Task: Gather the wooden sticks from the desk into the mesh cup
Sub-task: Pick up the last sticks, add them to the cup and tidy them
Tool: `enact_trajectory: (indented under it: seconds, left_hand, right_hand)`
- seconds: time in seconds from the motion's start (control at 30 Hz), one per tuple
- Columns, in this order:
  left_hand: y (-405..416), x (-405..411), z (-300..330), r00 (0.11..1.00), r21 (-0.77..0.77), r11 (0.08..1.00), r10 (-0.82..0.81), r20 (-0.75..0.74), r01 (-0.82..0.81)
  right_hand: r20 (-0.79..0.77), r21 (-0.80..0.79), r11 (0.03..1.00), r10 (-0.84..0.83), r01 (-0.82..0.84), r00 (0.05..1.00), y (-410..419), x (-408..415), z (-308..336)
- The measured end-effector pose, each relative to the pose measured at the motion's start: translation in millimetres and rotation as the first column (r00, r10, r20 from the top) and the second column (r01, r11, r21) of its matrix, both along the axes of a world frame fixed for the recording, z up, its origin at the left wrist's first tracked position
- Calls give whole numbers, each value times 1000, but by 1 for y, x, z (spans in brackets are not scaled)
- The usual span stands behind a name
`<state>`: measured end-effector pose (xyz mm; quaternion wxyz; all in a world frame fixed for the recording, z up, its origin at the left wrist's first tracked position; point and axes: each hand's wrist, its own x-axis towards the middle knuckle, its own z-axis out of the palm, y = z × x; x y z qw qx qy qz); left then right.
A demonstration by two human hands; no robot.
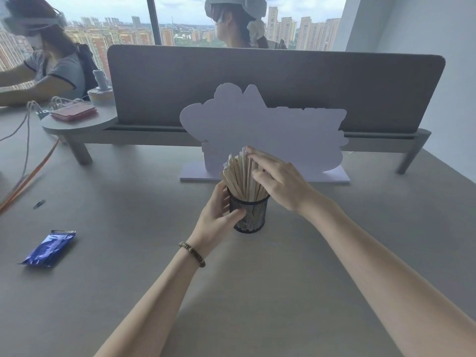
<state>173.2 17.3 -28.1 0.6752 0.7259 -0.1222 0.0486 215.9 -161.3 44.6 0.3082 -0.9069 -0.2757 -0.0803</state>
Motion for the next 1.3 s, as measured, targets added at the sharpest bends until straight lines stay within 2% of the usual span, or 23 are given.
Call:
enact_trajectory:
  seconds: [0.17,0.4,0.53,0.6,0.67,0.73,0.8,0.87,0.97,1.1,1.3]
  left_hand:
    - [1,2,-1,999,-75,997,-34,-15,33]
    - [1,2,-1,998,-99,994,-44,-37,41]
    - [1,-1,0,998,-111,993,-50,-45,45]
    - [1,-1,0,997,-118,992,-49,-51,43]
    - [1,-1,-1,997,-117,992,-46,-63,38]
    - [3,-2,-3,996,-107,994,-46,-78,37]
    - [5,-3,-3,995,-89,995,-51,-91,42]
    - [7,-3,-3,994,-70,997,-44,-101,37]
    - [3,-2,-4,995,9,1000,-2,-97,3]
    - [-14,-1,-3,995,83,996,23,-94,-16]
    - [-51,6,-1,996,140,989,-41,-85,52]
  right_hand:
    - [-30,97,994,43,-40,999,3,-3,3]
    - [8,46,997,61,-61,998,4,6,0]
    - [-45,68,995,73,-70,996,3,2,3]
    - [-110,163,985,78,-59,991,2,-1,1]
    - [-192,355,935,76,-3,979,-3,-3,-6]
    - [-304,563,816,58,131,951,-9,-5,-19]
    - [-425,633,727,38,267,904,-18,-6,-37]
    - [-459,568,778,28,269,888,-27,-14,-53]
    - [-405,431,884,9,182,914,-37,-28,-68]
    - [-306,390,895,-97,218,947,-52,-33,-71]
    - [-321,392,874,-162,287,933,-95,-39,-73]
